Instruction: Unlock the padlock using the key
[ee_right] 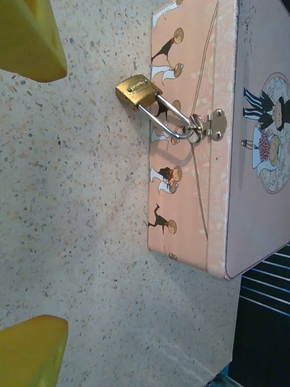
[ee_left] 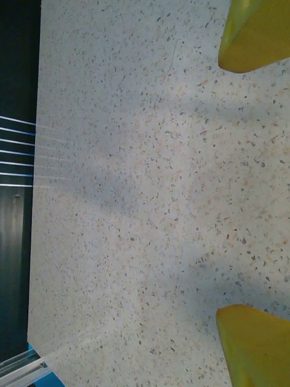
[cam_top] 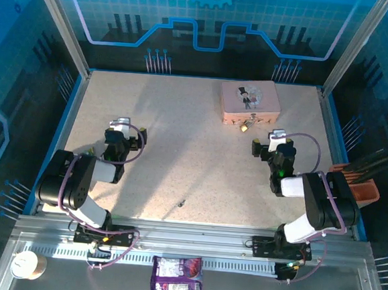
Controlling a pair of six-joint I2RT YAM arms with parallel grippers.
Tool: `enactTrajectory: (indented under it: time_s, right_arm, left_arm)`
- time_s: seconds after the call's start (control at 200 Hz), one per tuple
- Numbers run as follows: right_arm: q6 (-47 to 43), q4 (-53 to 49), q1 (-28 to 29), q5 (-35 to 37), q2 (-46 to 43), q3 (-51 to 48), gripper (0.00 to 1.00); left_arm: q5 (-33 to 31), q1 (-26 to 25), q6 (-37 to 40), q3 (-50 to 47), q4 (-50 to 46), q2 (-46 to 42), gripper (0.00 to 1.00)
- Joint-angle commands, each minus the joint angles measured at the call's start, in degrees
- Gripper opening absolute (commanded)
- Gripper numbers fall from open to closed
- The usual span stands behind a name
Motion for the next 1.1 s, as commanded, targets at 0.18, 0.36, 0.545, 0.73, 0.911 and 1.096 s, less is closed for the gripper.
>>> enactTrajectory:
  time_s: [0.18, 0.36, 0.545, 0.73, 0.911, 1.096]
  right_arm:
    - [-0.1, -0.2, -0.8, -2.0, 0.0, 1.6, 1.0]
    - [0.0, -0.3, -1.1, -2.4, 0.0, 1.6, 0.99]
    - [-0.1, -0.3, -1.1, -2.4, 0.0, 1.5, 1.0]
    - [-0.1, -0.3, -1.0, -2.3, 0.0, 1.6, 1.0]
    - [0.3, -0.2, -1.3, -2.7, -0.1, 1.6, 1.0]
    - [0.3, -0.2, -1.5, -3.0, -0.1, 1.5, 1.0]
  left_arm:
    - [1.0, 0.5, -0.5, 1.2, 0.0, -0.2, 0.99]
    - [1.0, 0.5, -0.4, 1.2, 0.0, -0.2, 0.99]
    - [1.0, 0.5, -0.4, 1.1, 0.0, -0.2, 0.99]
    - [1.0, 0.5, -0.5, 1.1, 0.0, -0.2, 0.99]
    - [1.1, 0.5, -0.4, 1.1, 0.1, -0.2, 0.99]
    - [1.0, 0.5, -0.4, 1.1, 0.1, -0.2, 0.99]
